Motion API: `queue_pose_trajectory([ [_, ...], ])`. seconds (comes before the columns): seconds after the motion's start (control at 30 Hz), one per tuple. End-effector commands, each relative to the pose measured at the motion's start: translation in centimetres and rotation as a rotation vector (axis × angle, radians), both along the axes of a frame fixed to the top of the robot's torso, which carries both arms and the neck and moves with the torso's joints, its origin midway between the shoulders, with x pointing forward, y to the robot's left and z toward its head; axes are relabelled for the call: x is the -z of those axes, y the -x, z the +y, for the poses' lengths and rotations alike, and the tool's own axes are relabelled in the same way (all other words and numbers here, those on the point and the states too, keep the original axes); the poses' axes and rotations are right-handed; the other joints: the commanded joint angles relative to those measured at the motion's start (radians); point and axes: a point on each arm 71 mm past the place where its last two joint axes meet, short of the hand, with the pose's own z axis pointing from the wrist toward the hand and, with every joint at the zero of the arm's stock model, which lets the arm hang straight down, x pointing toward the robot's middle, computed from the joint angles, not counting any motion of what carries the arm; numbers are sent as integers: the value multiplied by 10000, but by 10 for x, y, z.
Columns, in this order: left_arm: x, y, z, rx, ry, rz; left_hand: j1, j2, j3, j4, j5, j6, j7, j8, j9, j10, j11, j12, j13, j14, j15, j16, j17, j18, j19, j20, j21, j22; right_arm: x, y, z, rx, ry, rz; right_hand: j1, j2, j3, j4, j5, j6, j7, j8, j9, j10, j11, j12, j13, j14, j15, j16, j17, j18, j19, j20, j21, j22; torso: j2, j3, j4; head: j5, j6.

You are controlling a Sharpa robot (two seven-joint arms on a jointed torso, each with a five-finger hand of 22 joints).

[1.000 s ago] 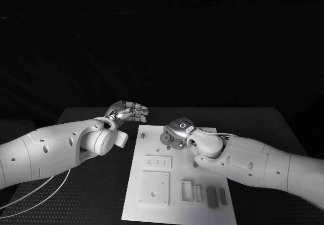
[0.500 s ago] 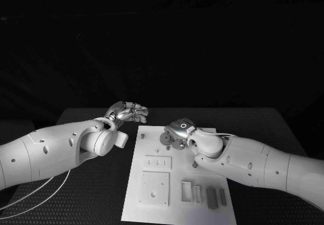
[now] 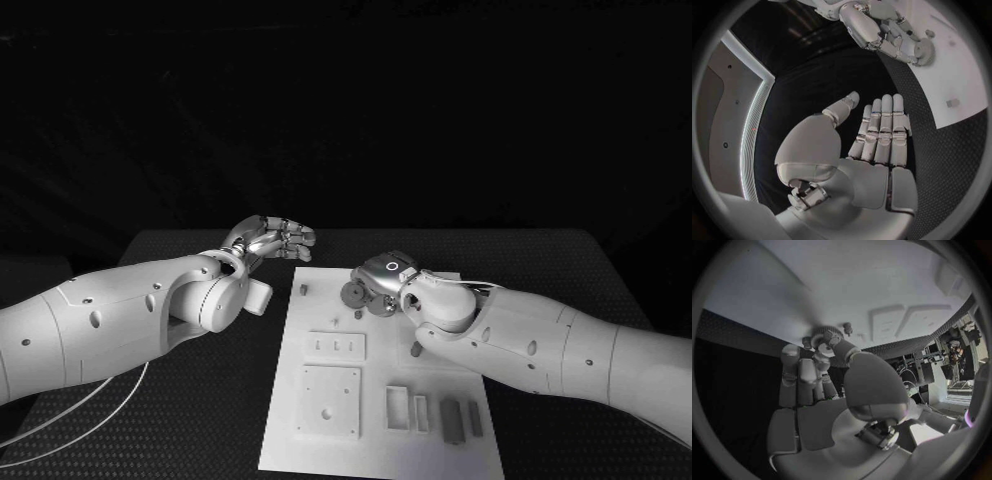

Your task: Assemble the parts on the task board

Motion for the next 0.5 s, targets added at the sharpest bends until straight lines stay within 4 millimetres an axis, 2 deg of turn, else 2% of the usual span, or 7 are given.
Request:
queue_pose_trajectory([
  [0.03,-2,0,-1,44,-49,-125,170,-120,-10,-22,43,-43,2,-75,23,-6,53,-51,21,48,17,-60,30,158,50,21,-49,17,8,2,1,-149,265,663,3,-363,1184,166,40,96,-126,67,23,-821,-174,31,-14,-95,-103,-56,-7,615,-10,108,-51,177,2,4,4,4,-24],
  [0.07,-2,0,-1,39,-53,-126,195,-139,-10,-25,42,-42,2,-75,26,-3,52,-54,23,49,18,-64,34,158,50,21,-52,19,8,2,1,-175,244,670,-81,-351,1424,121,12,113,-135,100,33,-828,-186,54,-9,-93,-118,-47,-1,615,12,112,-27,190,3,7,5,5,-31],
  [0.17,-2,0,-1,29,-65,-129,219,-153,-11,-26,42,-43,3,-77,29,-2,52,-59,24,50,18,-68,39,158,51,22,-54,20,9,2,0,-169,220,750,-275,-250,1654,95,2,99,-160,137,48,-867,-220,86,1,-107,-129,-39,8,615,19,113,4,202,3,7,5,5,-31],
  [0.4,-2,0,-1,29,-71,-106,253,-174,-16,-20,42,-62,12,-92,31,-9,58,-74,25,57,18,-75,49,157,58,24,-57,24,9,-1,-3,-99,174,839,-640,-15,1900,62,3,-27,-225,172,69,-1019,-271,179,58,-180,-179,-7,43,615,-35,111,52,211,4,10,5,19,-36],
  [0.5,-2,0,0,16,-75,-107,254,-173,-18,-14,42,-67,15,-96,31,-10,60,-78,25,58,19,-77,51,156,61,25,-57,25,7,0,-2,-170,51,824,-677,-12,1925,42,3,-63,-237,169,70,-1039,-280,196,68,-190,-187,3,51,615,-42,107,65,213,0,10,2,28,-34],
])
